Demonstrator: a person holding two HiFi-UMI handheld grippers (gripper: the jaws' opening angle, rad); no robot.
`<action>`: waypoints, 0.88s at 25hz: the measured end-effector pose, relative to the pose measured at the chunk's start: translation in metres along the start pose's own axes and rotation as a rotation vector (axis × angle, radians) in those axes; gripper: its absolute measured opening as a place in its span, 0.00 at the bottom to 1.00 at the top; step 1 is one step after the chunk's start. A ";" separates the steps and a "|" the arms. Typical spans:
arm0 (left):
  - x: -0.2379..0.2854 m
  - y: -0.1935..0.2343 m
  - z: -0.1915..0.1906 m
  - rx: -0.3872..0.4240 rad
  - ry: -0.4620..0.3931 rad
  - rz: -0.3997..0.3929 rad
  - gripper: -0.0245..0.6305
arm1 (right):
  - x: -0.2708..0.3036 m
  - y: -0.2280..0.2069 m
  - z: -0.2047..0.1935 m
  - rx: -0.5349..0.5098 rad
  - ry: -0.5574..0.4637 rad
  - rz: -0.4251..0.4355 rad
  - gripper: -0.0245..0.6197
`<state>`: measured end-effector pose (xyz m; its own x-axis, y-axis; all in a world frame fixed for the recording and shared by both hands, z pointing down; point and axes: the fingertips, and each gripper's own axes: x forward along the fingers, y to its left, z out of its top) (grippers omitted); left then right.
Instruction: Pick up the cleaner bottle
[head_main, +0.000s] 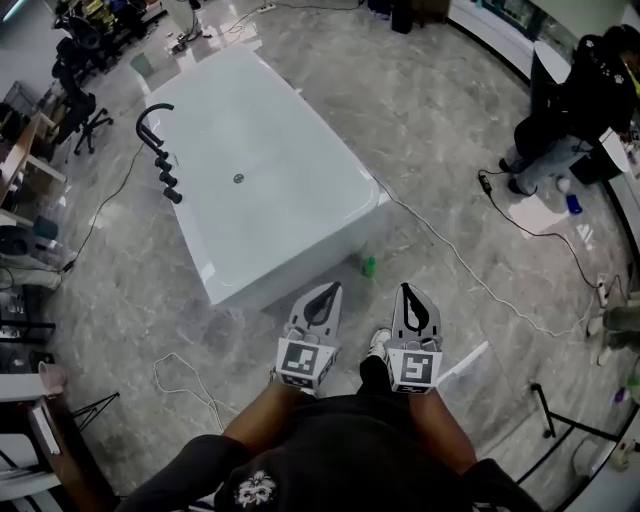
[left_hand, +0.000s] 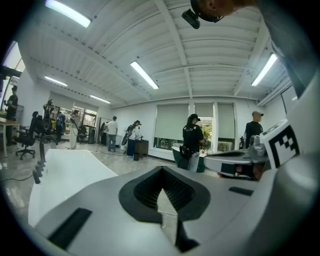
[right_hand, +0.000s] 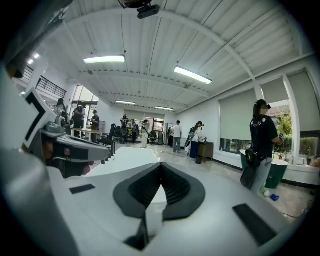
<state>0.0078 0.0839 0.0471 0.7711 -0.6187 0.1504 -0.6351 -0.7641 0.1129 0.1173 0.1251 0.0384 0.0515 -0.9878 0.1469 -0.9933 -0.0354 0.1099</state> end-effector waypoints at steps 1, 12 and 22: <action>0.013 0.002 -0.001 0.004 0.003 0.017 0.04 | 0.010 -0.008 -0.004 0.001 0.005 0.017 0.06; 0.065 0.045 -0.039 -0.052 0.040 0.281 0.04 | 0.099 -0.025 -0.039 -0.052 0.013 0.273 0.06; 0.075 0.110 -0.142 -0.071 0.052 0.334 0.04 | 0.153 0.016 -0.148 -0.022 0.075 0.249 0.06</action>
<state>-0.0105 -0.0205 0.2106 0.5182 -0.8209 0.2398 -0.8549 -0.5054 0.1171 0.1246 -0.0037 0.2083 -0.1861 -0.9516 0.2447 -0.9738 0.2117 0.0827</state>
